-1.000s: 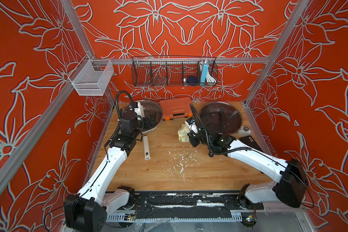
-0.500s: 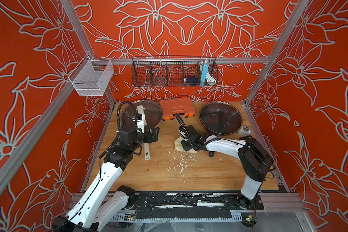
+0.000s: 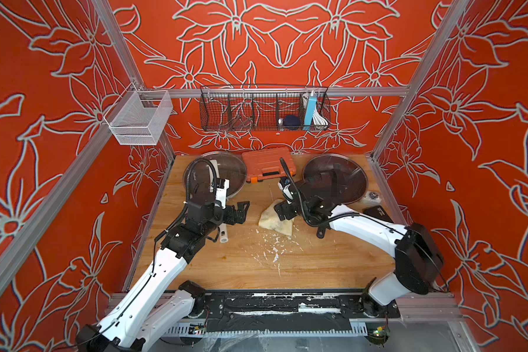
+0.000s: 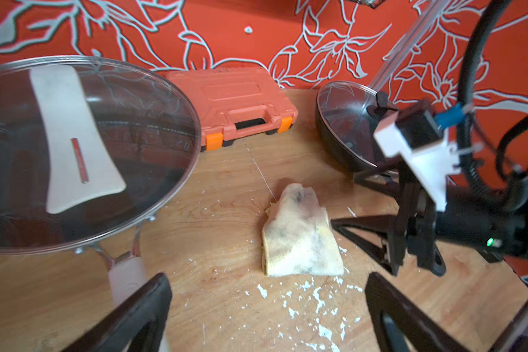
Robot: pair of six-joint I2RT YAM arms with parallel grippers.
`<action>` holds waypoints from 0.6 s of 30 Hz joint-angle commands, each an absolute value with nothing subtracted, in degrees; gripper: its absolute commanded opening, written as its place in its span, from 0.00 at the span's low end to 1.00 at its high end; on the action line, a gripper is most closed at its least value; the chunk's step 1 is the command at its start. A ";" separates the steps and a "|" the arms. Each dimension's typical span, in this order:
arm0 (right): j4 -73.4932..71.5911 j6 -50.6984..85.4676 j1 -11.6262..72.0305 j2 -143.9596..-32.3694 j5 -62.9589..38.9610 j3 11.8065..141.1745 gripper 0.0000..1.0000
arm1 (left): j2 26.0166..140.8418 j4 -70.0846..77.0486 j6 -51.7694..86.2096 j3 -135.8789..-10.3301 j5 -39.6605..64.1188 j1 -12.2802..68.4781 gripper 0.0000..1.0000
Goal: Wipe the pot lid with a cloth
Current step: Place the cleaning item at the center of the board, then pick up the pot lid from the cooking pot.
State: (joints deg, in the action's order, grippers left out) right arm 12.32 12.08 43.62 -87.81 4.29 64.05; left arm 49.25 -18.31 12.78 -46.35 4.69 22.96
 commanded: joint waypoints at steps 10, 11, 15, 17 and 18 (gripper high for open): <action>20.36 9.53 27.37 -84.66 13.86 73.10 0.92 | 59.95 -0.40 12.60 -41.12 6.90 34.32 0.99; 21.18 8.86 25.61 -85.55 14.60 74.46 0.92 | 60.70 2.71 11.64 -40.36 7.28 35.04 0.99; 24.16 7.68 18.17 -89.43 13.36 79.82 0.92 | 63.26 14.05 7.02 -37.71 9.34 37.46 0.99; 24.91 7.70 14.83 -91.31 11.98 81.73 0.92 | 64.24 18.21 5.30 -37.28 10.68 38.19 0.99; 25.25 7.74 13.15 -92.39 10.18 82.78 0.92 | 64.67 19.67 4.46 -37.31 11.06 38.59 0.99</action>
State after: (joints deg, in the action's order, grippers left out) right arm 21.41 8.91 16.71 -89.95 11.49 80.38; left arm 64.14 8.01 8.49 -37.26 8.40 37.63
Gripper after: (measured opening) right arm 0.921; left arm 0.991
